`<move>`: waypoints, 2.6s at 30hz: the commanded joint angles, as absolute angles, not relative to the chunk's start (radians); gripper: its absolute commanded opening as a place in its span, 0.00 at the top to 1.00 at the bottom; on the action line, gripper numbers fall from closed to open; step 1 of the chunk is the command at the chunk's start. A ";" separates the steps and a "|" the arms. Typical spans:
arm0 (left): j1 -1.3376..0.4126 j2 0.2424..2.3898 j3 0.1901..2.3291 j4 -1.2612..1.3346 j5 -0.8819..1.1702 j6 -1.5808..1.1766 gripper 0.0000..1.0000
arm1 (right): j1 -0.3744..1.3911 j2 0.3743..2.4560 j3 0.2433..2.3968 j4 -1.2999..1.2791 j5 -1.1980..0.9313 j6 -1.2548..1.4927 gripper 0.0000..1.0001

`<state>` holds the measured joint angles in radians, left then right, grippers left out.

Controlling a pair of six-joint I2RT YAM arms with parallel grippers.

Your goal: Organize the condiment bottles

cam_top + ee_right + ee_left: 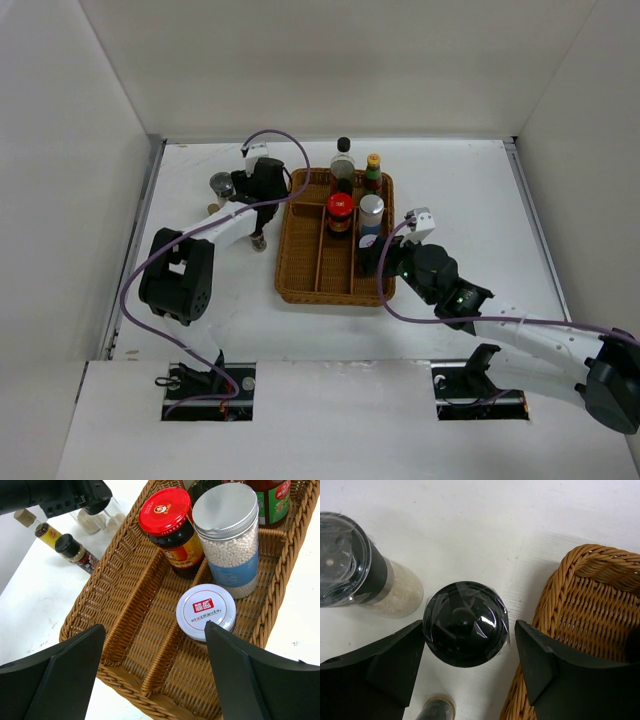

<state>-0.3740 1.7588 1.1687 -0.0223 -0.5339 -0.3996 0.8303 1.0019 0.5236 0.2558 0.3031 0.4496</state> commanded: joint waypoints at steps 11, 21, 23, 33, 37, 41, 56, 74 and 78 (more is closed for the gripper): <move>-0.372 1.678 1.209 0.109 -0.575 -0.325 0.52 | 0.795 0.977 0.520 0.327 0.278 0.469 0.12; -0.464 1.577 1.295 0.135 -0.560 -0.284 0.52 | 0.794 0.986 0.517 0.336 0.281 0.472 0.12; -0.482 1.595 1.311 0.135 -0.542 -0.288 0.52 | 0.785 0.983 0.512 0.339 0.282 0.474 0.12; -0.505 1.727 1.376 0.229 -0.434 -0.279 0.53 | 0.783 0.959 0.508 0.336 0.276 0.477 0.12; -0.508 1.782 1.382 0.261 -0.425 -0.281 0.53 | 0.783 0.956 0.506 0.337 0.276 0.476 0.12; -0.504 1.822 1.378 0.287 -0.425 -0.290 0.53 | 0.783 0.960 0.508 0.339 0.276 0.474 0.12; -0.512 1.829 1.302 0.295 -0.472 -0.325 0.18 | 0.783 0.957 0.509 0.337 0.278 0.472 0.11; -0.365 1.485 1.241 -0.167 -0.646 -0.440 0.15 | 0.794 0.942 0.506 0.327 0.282 0.474 0.56; -0.300 1.532 1.276 -0.273 -0.653 -0.433 0.12 | 0.806 0.937 0.502 0.334 0.296 0.477 0.67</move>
